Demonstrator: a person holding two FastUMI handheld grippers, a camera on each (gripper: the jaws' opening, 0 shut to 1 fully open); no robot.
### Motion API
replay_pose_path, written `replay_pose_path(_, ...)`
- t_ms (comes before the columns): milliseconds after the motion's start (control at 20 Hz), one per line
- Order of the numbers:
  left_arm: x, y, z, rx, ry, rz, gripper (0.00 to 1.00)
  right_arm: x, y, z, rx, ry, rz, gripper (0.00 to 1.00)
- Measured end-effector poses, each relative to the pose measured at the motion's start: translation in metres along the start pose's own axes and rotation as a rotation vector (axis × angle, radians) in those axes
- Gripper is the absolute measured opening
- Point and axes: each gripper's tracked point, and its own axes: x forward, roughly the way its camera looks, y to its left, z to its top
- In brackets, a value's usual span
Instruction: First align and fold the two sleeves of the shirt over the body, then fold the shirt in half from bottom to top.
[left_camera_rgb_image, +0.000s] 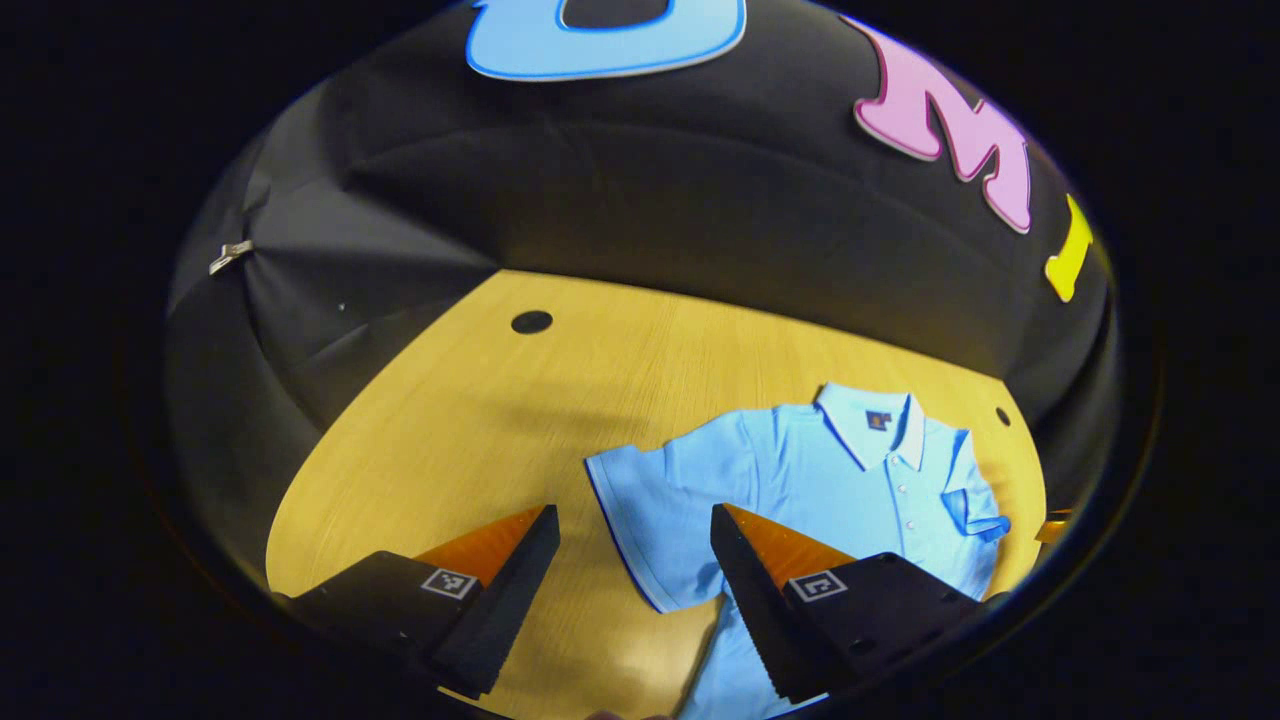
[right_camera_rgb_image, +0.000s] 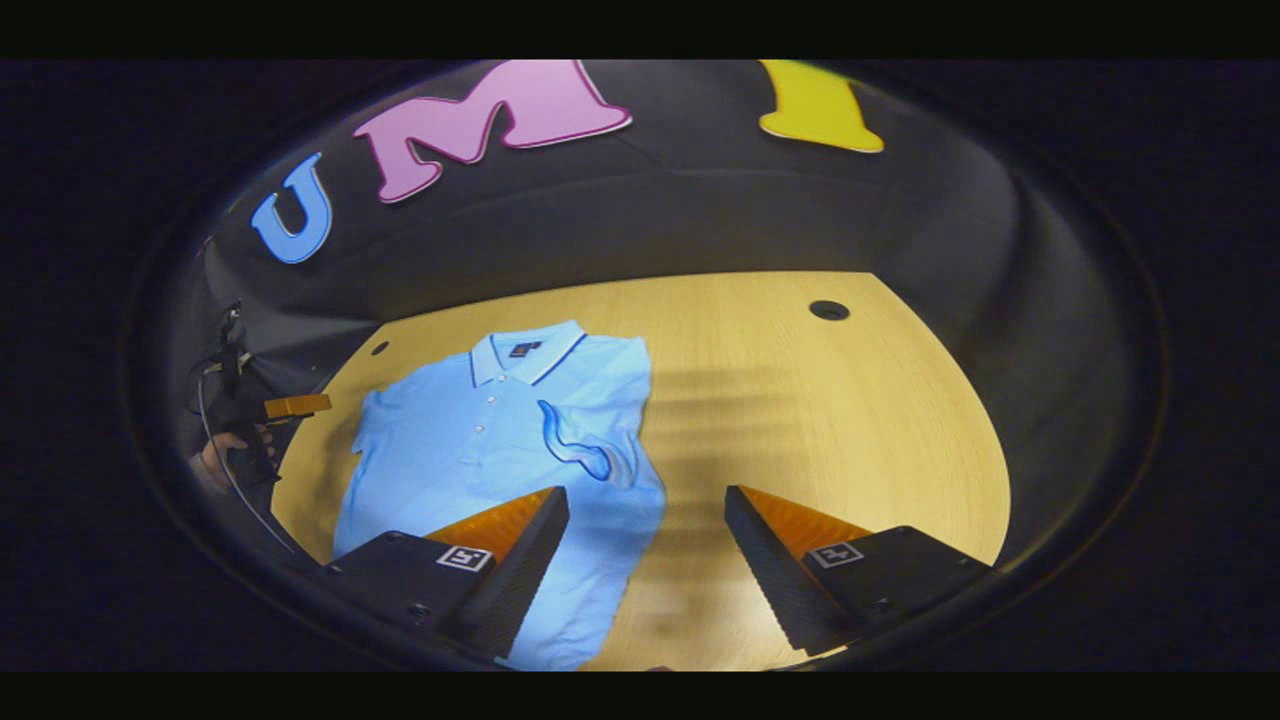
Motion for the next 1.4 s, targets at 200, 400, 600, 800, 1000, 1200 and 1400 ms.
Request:
replay_pose_path(200,0.039,0.001,-0.014,-0.047,0.096,0.006,0.97,-0.012,-0.023,-0.012,0.053,-0.005,-0.052,0.98)
replay_pose_path(400,0.06,0.002,-0.02,-0.005,0.123,0.029,0.98,-0.021,-0.036,-0.026,0.079,0.009,-0.08,0.98)
replay_pose_path(600,0.07,-0.002,-0.018,0.067,0.111,0.052,0.99,-0.025,-0.037,-0.032,0.095,0.015,-0.089,0.98)
replay_pose_path(800,0.073,-0.027,-0.016,0.146,0.13,-0.014,0.33,-0.022,-0.032,-0.031,0.1,0.013,-0.077,0.98)
replay_pose_path(1000,0.073,-0.03,-0.013,0.109,0.132,-0.048,0.07,-0.023,-0.029,-0.028,0.117,0.003,-0.07,0.98)
replay_pose_path(1200,0.065,-0.039,-0.009,0.096,0.14,-0.064,0.06,-0.023,-0.034,-0.03,0.113,0.001,-0.081,0.98)
replay_pose_path(1400,0.051,-0.07,0.01,0.162,0.09,-0.116,0.06,-0.022,-0.03,-0.027,0.126,-0.007,-0.064,0.98)
